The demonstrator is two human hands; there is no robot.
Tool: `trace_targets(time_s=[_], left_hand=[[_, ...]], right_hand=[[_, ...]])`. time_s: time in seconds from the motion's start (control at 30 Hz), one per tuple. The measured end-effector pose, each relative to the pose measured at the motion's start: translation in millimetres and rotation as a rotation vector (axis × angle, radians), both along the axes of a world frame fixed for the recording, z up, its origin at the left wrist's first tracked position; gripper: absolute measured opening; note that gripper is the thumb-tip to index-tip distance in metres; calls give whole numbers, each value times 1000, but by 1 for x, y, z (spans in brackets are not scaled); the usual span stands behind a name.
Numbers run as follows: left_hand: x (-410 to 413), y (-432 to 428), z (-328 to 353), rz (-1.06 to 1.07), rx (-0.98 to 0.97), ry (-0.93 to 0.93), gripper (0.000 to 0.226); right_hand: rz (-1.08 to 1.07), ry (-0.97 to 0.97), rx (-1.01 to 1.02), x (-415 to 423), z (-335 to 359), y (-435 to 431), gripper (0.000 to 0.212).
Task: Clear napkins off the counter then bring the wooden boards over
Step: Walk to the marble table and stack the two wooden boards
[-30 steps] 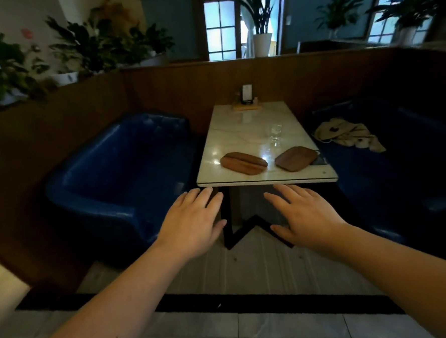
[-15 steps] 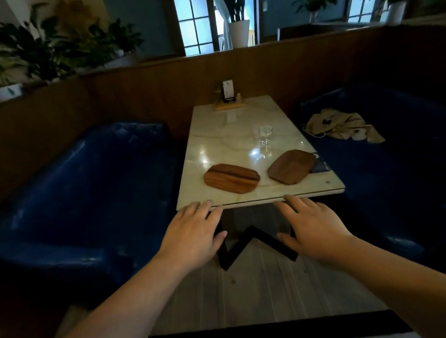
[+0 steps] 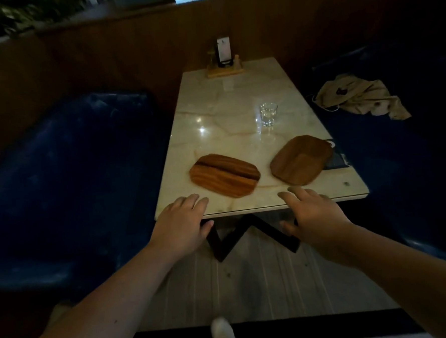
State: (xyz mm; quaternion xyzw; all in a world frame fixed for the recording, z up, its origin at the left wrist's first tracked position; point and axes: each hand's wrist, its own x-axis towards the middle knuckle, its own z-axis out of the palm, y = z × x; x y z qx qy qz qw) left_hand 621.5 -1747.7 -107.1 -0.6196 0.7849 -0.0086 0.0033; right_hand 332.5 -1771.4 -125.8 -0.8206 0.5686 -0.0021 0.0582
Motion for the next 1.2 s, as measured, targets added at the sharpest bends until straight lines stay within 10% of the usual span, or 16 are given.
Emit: trace_targets(time_s=[0.4,0.77,1.2], left_hand=[[59,-188,-66,93,217,137,52],[110,-348,-131,242,493,303,60],[105,-386,-177,466,536,676,24]], right_hand=[[-98,13,238,30,-46,-170,66],[-762,-608,815,59,-122,-262,48],[-837,-746,954,71,-139,-288,14]])
